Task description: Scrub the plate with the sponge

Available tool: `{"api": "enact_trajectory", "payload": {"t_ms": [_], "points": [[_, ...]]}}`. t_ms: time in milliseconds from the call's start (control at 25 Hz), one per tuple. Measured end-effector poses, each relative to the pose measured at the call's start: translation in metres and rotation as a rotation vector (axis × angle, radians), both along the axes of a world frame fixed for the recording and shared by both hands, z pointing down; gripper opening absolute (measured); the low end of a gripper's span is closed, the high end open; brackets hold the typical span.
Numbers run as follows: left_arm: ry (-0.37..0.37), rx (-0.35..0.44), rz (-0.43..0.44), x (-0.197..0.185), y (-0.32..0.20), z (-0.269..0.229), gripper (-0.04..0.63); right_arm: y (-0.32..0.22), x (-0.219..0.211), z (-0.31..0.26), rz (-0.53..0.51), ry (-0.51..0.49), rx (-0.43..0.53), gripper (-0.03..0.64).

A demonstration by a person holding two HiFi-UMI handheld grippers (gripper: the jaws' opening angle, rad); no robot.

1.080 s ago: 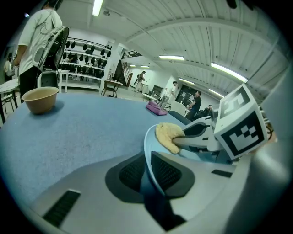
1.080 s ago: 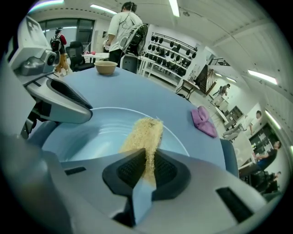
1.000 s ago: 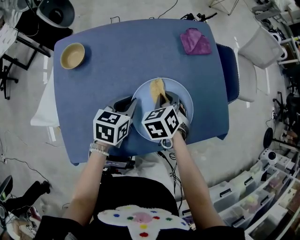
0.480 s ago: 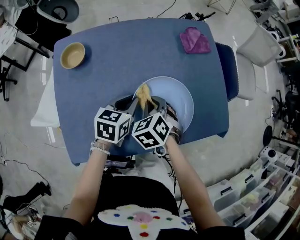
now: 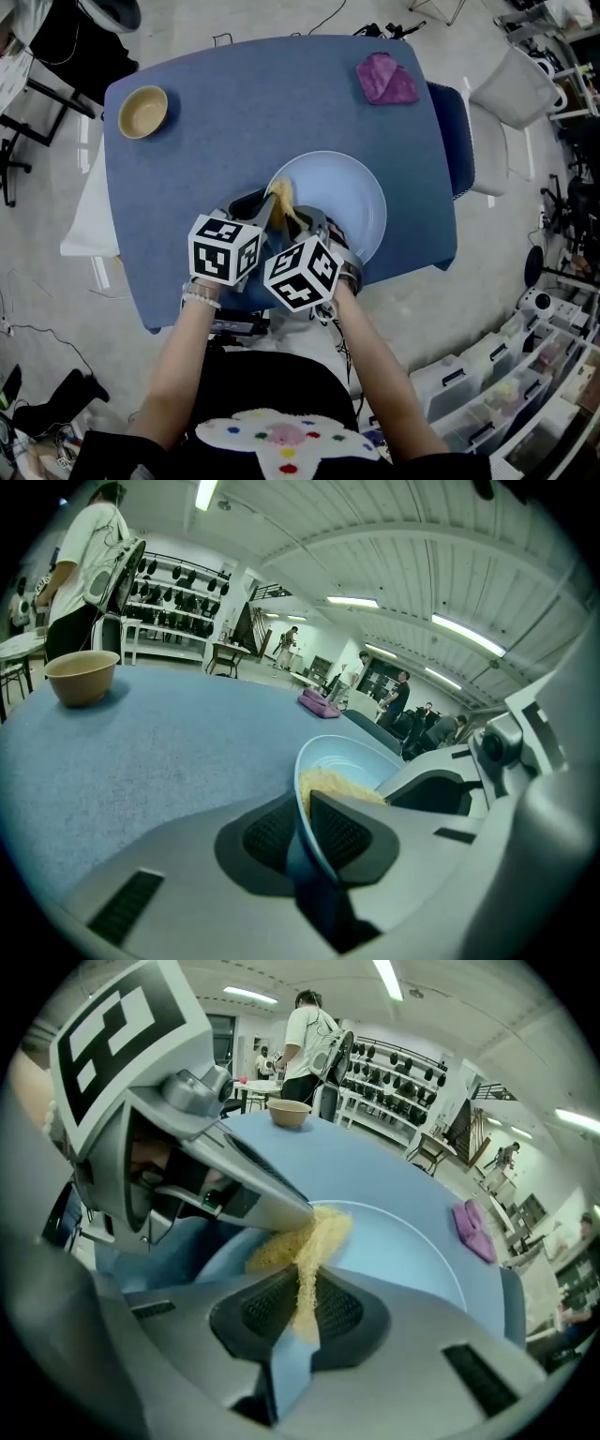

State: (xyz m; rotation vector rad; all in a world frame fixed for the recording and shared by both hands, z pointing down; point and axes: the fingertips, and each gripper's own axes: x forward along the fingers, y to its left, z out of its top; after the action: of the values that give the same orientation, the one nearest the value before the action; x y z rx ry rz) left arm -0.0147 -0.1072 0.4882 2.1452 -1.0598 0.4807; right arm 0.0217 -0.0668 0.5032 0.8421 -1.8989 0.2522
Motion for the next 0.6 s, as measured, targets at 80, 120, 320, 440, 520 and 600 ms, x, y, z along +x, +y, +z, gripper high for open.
{"api": "enact_trajectory", "payload": {"t_ms": [80, 120, 320, 440, 520, 600], "points": [[-0.001, -0.001, 0.002, 0.001, -0.001, 0.000, 0.057, 0.005, 0.000, -0.001, 0.000, -0.018, -0.025, 0.041], [-0.002, -0.002, 0.005, 0.002, -0.001, 0.000, 0.057, 0.008, 0.000, -0.001, 0.000, -0.028, -0.037, 0.041], [-0.008, -0.003, 0.013, 0.003, -0.001, 0.000, 0.058, 0.028, 0.000, -0.001, -0.024, -0.043, -0.078, 0.041], [-0.015, -0.002, 0.014, 0.002, -0.001, -0.001, 0.058, 0.044, 0.001, -0.001, -0.069, -0.025, -0.099, 0.040], [-0.017, -0.002, 0.015, 0.002, -0.002, 0.000, 0.058, 0.054, 0.004, 0.000, -0.100, -0.008, -0.107, 0.041], [-0.017, -0.004, 0.018, 0.002, -0.002, 0.000, 0.058, 0.061, 0.009, 0.001, -0.118, 0.008, -0.111, 0.040]]}}
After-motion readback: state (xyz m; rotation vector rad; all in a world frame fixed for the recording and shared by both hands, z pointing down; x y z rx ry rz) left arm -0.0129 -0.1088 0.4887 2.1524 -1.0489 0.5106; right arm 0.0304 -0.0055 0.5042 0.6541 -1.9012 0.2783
